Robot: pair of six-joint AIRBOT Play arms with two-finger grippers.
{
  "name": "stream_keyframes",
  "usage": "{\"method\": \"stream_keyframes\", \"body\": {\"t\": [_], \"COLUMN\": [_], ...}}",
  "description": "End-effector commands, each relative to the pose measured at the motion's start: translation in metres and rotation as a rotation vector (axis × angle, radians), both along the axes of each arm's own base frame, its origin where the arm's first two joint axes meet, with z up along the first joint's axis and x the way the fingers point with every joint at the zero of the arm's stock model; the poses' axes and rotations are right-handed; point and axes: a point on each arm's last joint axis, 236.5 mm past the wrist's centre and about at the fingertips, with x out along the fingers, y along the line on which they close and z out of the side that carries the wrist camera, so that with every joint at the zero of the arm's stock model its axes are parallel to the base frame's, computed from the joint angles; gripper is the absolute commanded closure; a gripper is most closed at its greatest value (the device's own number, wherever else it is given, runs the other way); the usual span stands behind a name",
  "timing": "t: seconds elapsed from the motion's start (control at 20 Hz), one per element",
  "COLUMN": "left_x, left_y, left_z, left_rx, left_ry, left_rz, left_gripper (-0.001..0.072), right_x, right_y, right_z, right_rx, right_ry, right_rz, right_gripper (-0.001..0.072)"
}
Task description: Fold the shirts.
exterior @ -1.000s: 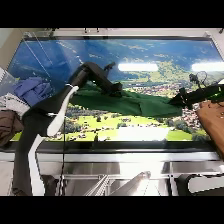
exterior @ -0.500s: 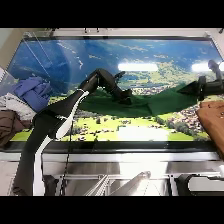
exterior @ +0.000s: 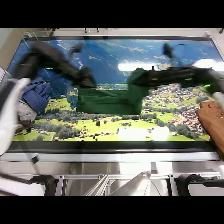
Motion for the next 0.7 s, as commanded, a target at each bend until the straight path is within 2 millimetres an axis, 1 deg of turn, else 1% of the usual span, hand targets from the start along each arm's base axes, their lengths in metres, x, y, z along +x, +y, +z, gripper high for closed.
{"method": "stream_keyframes", "body": {"t": [0.0,0.05,0.1,0.15,0.2,0.25,0.3,0.35,0.4,0.45,0.5,0.55,0.6,0.65], "left_x": [-0.036,-0.046,-0.054,-0.062,-0.069,-0.074,-0.077,-0.080,-0.081,-0.082,-0.083,-0.083,-0.084,-0.085], "left_y": [0.102,0.119,0.131,0.141,0.148,0.153,0.156,0.158,0.156,0.152,0.150,0.149,0.149,0.148], "left_z": [0.003,-0.003,-0.011,-0.018,-0.025,-0.029,-0.032,-0.034,-0.031,-0.026,-0.022,-0.019,-0.017,-0.016], "left_rx": [0.029,0.026,0.024,0.025,0.026,0.027,0.030,0.030,0.017,-0.001,-0.010,-0.007,-0.006,-0.006], "left_ry": [0.016,0.027,0.038,0.043,0.047,0.046,0.041,0.038,0.024,0.006,-0.015,-0.026,-0.032,-0.035], "left_rz": [0.202,0.255,0.298,0.341,0.375,0.398,0.420,0.438,0.449,0.443,0.439,0.436,0.435,0.433], "left_gripper": [0.0681,0.0681,0.0681,0.0681,0.0681,0.0681,0.0681,0.0681,0.0681,0.0681,0.0681,0.0681,0.0681,0.0681], "right_x": [0.013,0.015,0.014,0.011,0.010,0.008,0.008,0.009,0.009,0.011,0.015,0.022,0.031,0.039], "right_y": [0.108,0.134,0.157,0.179,0.191,0.195,0.192,0.183,0.170,0.152,0.128,0.100,0.063,0.025], "right_z": [-0.018,-0.032,-0.042,-0.047,-0.048,-0.045,-0.040,-0.028,-0.014,0.004,0.018,0.022,0.009,-0.016], "right_rx": [0.009,0.008,0.024,0.062,0.098,0.134,0.151,0.174,0.203,0.233,0.243,0.214,0.117,-0.020], "right_ry": [-0.050,-0.051,-0.060,-0.054,-0.045,-0.038,-0.049,-0.057,-0.073,-0.090,-0.100,-0.087,-0.056,-0.002], "right_rz": [-0.115,-0.130,-0.122,-0.110,-0.100,-0.088,-0.070,-0.048,-0.021,0.005,0.023,0.017,-0.009,-0.055], "right_gripper": [0.0693,0.0691,0.0582,0.0263,0.0174,0.0174,0.0176,0.0188,0.0252,0.0261,0.0256,0.0257,0.0256,0.0252]}}
